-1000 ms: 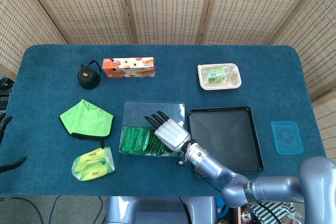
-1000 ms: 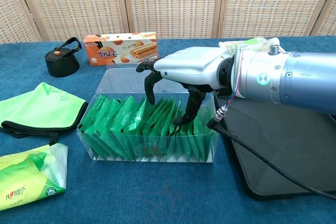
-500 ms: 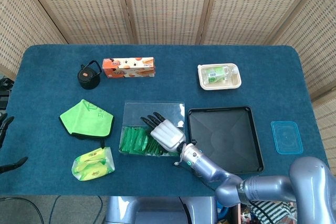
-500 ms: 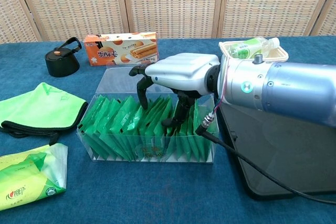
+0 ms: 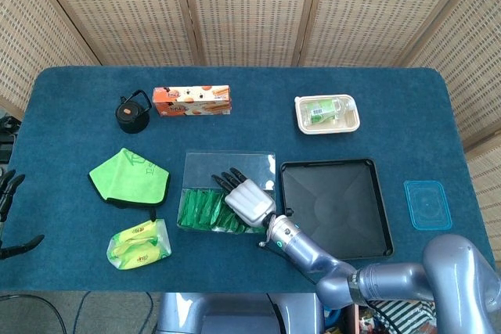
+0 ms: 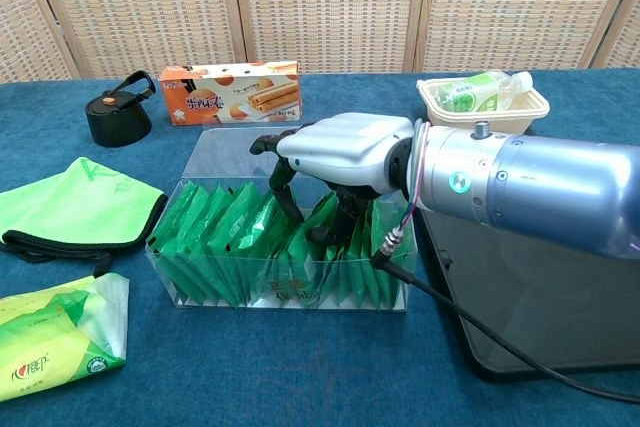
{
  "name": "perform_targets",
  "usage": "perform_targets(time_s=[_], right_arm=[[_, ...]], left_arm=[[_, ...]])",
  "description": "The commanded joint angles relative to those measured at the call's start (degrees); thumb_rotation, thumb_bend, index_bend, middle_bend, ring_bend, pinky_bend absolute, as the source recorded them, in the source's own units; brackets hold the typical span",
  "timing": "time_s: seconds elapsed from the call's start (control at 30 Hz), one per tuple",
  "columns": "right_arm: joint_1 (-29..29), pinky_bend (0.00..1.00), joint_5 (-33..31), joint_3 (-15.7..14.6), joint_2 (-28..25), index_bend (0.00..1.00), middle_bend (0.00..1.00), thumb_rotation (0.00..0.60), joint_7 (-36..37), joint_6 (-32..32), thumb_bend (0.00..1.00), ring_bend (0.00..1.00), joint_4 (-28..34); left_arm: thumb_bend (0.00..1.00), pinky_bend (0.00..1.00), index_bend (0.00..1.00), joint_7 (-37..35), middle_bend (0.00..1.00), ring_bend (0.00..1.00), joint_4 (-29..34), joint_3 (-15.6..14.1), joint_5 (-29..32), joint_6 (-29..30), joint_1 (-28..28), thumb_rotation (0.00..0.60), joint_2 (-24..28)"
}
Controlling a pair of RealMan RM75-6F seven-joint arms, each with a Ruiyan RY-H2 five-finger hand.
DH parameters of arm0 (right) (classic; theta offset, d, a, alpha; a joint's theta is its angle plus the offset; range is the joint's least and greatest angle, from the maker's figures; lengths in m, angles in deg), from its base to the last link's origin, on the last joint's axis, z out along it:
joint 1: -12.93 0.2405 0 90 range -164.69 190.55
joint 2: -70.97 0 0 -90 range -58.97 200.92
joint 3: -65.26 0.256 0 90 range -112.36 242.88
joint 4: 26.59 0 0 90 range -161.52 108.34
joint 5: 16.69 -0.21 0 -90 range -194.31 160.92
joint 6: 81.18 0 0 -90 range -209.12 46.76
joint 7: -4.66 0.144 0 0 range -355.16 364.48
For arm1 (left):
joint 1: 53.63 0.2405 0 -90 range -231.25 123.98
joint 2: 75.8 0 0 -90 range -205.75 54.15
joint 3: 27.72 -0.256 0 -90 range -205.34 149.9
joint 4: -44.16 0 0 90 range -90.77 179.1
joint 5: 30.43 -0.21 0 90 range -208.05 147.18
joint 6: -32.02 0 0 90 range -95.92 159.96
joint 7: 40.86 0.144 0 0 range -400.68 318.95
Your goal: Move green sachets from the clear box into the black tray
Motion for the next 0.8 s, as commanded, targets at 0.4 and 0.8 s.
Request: perform_targets(time_s=[0.4,0.8], right_arm=[[-1.31,0.0,2.2,0.63,-0.07,0.63,0.07,0.6,1.57,-1.9,0.65,0.0,0.22],[-2.55,0.0,6.11,3.19,-5.57,0.64,0.08,0.6,2.06,-5.32,0.65,0.0,7.66]], left_arm=[[0.13,0.0,0.0,0.29,0.0,0.0,0.11,-0.09,0.04,-0.18,-0.12,0.6,-0.09],[0.13,0.0,0.0,0.45,0.0,0.0,-0.05,-0.02,0.48,-0.61,-0.32,0.6,-0.23]])
